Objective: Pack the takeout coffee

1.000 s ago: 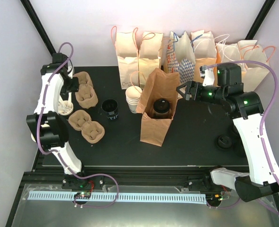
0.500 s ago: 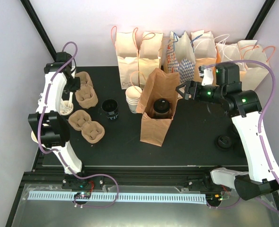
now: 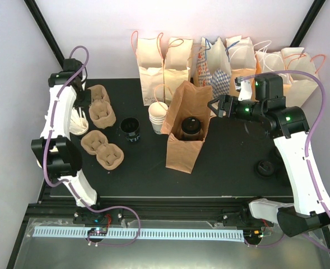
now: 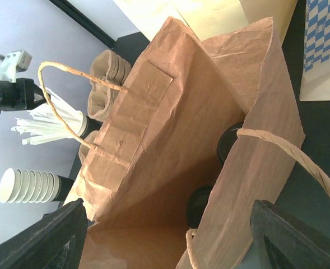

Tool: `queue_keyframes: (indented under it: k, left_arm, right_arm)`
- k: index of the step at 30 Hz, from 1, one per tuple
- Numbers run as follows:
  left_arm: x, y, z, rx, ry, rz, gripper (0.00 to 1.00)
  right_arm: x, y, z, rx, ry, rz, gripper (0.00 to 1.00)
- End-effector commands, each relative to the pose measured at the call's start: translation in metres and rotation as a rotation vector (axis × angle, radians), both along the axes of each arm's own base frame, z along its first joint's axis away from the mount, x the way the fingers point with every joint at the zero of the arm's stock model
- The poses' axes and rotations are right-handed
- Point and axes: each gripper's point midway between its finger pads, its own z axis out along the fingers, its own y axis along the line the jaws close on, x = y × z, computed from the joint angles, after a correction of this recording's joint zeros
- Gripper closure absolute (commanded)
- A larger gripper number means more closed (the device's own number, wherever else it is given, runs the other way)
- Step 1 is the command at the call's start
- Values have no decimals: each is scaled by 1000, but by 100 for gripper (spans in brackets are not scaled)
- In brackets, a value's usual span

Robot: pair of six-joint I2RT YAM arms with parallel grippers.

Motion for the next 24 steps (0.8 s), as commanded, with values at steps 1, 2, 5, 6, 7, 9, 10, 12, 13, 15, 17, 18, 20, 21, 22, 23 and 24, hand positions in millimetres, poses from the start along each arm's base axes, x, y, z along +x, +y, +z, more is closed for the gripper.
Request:
queue_keyframes:
  k: [1,2,5,6,7,9,10,12,13,15,17,18,20,21,22,23,24]
  left_arm:
    - [-8,3,48,38,-96,24,98]
    - [-9,3,53,41,-106,27,98]
    - [-13,3,71,45,-150,46,98]
    - [-15,3,79,34,-176,64,99]
    - [-17,1,88,16,-207,81,98]
    - [-19,-6,110,-29,-282,94,98]
    - [-21,-10,123,-46,-323,92,98]
    - [-27,-15,149,-70,-413,95,98]
    - [-31,-19,162,-90,-459,90,98]
    - [-43,-28,186,-153,-539,92,98]
    - [-58,-35,206,-207,-603,104,98]
    - [-65,-39,215,-233,-635,106,98]
    - [-76,-49,229,-301,-690,89,98]
    - [-84,-59,239,-367,-726,76,99]
    - [-85,-71,242,-430,-740,36,98]
    - [-89,-83,245,-505,-758,10,98]
    - [-92,-97,247,-600,-771,-10,98]
  right_arm:
    - [-1,4,4,17,-9,14,18]
    - [-2,3,4,17,-10,14,18]
    - [-3,4,3,19,-4,16,18]
    - [-3,4,2,19,-4,17,18]
    - [-3,4,2,21,-3,18,18]
    - [-3,4,1,21,1,18,18]
    - [-3,4,0,20,2,18,18]
    - [-3,4,1,22,0,18,18]
    - [-3,4,1,21,0,19,18]
    - [-3,5,1,24,1,20,18]
    - [-2,5,1,27,5,22,18]
    - [-2,6,0,27,6,24,18]
    - [-2,7,0,29,9,27,18]
    - [-2,6,-1,27,14,27,18]
    - [-2,6,-1,28,14,27,18]
    - [-2,6,-3,27,19,27,18]
    - [-3,6,-3,28,21,27,19]
